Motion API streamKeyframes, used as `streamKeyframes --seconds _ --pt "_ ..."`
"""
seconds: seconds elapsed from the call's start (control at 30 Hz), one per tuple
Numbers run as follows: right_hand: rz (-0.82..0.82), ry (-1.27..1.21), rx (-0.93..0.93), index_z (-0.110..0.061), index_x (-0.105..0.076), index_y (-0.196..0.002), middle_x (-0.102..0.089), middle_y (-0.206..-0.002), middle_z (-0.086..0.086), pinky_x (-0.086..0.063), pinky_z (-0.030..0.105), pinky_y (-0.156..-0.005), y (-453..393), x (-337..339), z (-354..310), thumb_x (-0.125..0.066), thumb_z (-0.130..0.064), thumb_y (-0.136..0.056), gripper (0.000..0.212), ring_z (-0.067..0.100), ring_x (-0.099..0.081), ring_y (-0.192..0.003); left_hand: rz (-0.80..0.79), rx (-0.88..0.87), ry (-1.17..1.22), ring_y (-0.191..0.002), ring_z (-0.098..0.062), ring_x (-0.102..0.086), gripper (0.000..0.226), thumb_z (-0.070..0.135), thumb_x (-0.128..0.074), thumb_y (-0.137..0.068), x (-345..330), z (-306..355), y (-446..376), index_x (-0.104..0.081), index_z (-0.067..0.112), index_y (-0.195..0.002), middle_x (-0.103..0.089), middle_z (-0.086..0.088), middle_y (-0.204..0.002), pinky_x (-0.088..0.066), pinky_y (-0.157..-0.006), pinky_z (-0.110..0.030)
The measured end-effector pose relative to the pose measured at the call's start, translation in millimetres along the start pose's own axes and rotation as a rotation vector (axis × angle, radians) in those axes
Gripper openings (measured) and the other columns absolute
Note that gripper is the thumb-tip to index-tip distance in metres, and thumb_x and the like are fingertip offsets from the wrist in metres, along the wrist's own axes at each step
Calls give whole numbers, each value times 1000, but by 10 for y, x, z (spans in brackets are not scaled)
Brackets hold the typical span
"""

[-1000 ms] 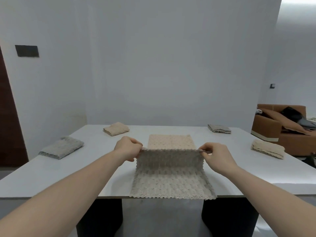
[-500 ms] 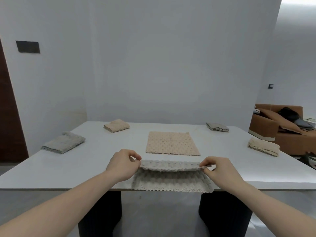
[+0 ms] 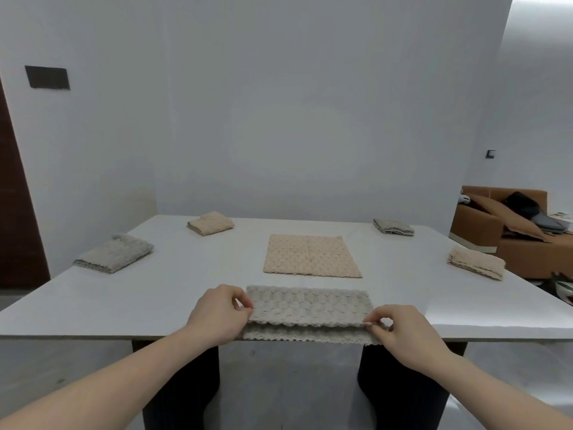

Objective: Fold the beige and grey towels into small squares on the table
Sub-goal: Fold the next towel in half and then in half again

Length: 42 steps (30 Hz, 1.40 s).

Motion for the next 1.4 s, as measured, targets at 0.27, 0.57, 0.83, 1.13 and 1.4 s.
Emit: streamKeyframes --seconds 0.27,0.57,0.83,1.13,1.4 --pt "-7 12 21 -43 -77 -90 -69 -88 -34 -53 20 -81 53 -25 6 -68 -43 -91 9 -11 -62 -89 -23 -29 -64 -68 -1 -65 16 28 -62 -89 -106 -33 26 -72 37 -80 -70 14 -63 -49 -65 -24" --pt "-55 86 57 -40 -78 -86 -65 -97 -33 -52 22 -83 67 -46 -70 -59 -58 -89 26 -9 -60 -96 -30 -53 -92 -65 -6 -58 29 16 -53 -83 -141 65 26 -74 37 -87 -56 10 -55 -40 -58 -26" --pt "63 0 7 -33 -73 -106 -67 -114 -18 -44 27 -94 -280 3 -327 -50 -54 -96 33 6 -59 -112 18 -176 -84 -85 -3 -65 17 40 -60 -83 -125 604 -117 -74 38 -92 -70 20 -87 -54 -74 -26" --pt "-343 247 -163 -22 -2 -163 6 -170 5 3 44 -126 -545 -903 -356 -20 -57 -103 72 30 7 -156 -392 -309 -449 -159 -23 4 69 64 -20 -101 -1213 672 -331 -7 38 -164 0 4 -173 3 -127 -49" --pt "-334 262 -150 -27 -1 -163 6 -170 -1 8 44 -126 -859 -958 -150 -18 -62 -101 72 23 10 -156 -373 -290 -475 -159 -18 8 72 71 -15 -98 -1343 623 -686 -2 42 -163 4 9 -172 8 -127 -48"
Point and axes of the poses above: each hand's wrist, its own y-axis away from the middle knuckle, its own x-axis out of the back of the hand, z = x × y, the point moved 8 cm from there along -y, towards the middle knuckle
